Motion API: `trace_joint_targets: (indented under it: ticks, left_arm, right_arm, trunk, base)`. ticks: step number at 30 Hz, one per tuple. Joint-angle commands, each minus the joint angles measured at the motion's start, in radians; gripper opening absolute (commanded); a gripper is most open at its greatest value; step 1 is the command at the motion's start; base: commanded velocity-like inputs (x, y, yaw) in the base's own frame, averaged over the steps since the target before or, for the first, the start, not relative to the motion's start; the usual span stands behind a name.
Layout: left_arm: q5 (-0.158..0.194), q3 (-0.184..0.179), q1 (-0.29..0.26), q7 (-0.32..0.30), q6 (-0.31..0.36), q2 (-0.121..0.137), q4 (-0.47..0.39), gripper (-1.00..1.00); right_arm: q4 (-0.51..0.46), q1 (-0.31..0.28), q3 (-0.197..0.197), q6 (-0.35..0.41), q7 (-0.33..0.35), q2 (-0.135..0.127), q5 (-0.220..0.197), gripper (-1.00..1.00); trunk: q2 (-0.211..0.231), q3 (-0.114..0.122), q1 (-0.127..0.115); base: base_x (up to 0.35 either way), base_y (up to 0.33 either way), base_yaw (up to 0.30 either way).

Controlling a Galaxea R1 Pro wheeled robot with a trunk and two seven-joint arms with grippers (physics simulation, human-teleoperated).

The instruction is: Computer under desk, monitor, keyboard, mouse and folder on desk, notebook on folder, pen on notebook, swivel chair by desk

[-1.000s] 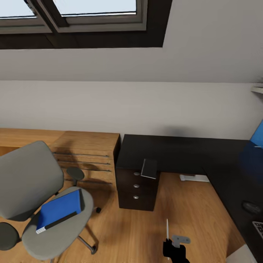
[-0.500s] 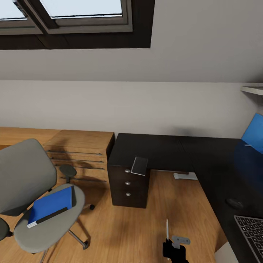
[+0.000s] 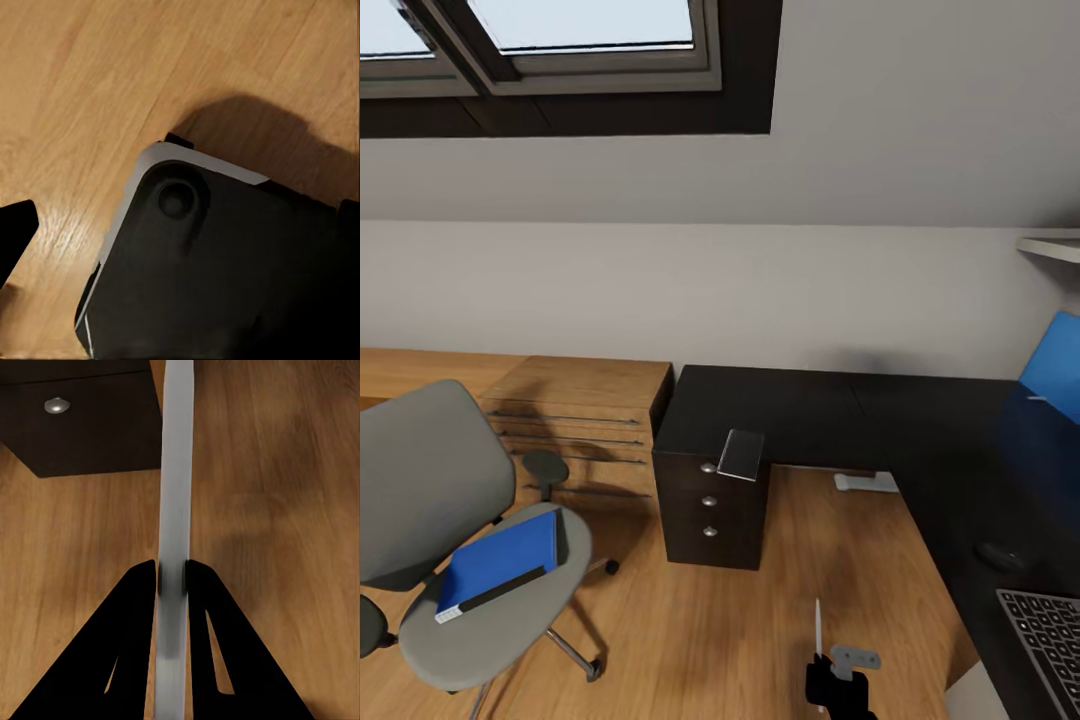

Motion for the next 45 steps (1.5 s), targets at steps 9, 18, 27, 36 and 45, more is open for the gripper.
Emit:
trace_joint_targets:
  ticks: [9, 18, 27, 36, 45]
  left_arm:
    - [0.009, -0.008, -0.001, -0.004, 0.092, -0.050, -0.047, 1.00]
    - [-0.012, -0.011, -0.001, -0.004, 0.103, -0.096, -0.091, 1.00]
    - [-0.088, -0.011, -0.001, 0.003, 0.103, -0.102, -0.186, 1.00]
    - [-0.150, -0.011, -0.001, 0.034, 0.106, -0.102, -0.328, 1.00]
    - [-0.263, -0.010, -0.001, 0.176, 0.158, -0.103, -0.510, 1.00]
  right_arm:
    - [0.002, -0.001, -0.008, -0.003, 0.001, -0.004, 0.003, -1.00]
    - [0.001, -0.001, -0.010, 0.007, -0.001, -0.003, 0.003, -1.00]
    - [-0.064, -0.004, -0.008, 0.144, -0.002, -0.008, 0.002, -1.00]
    - [-0.368, -0.007, -0.008, 0.520, -0.002, -0.017, 0.002, -1.00]
    - [-0.675, -0.010, -0.008, 0.834, -0.002, -0.019, 0.002, -1.00]
  trunk:
    - [0.062, 0.027, -0.034]
    - [0.125, 0.055, -0.069]
    - [0.188, 0.083, -0.103]
    - [0.251, 0.112, -0.138]
    - [0.314, 0.140, -0.172]
  base:
    - [0.000, 0.000, 0.000]
    - [0.000, 0.000, 0.000]
    - [0.000, 0.000, 0.000]
    - [0.000, 0.000, 0.000]
    - [0.000, 0.000, 0.000]
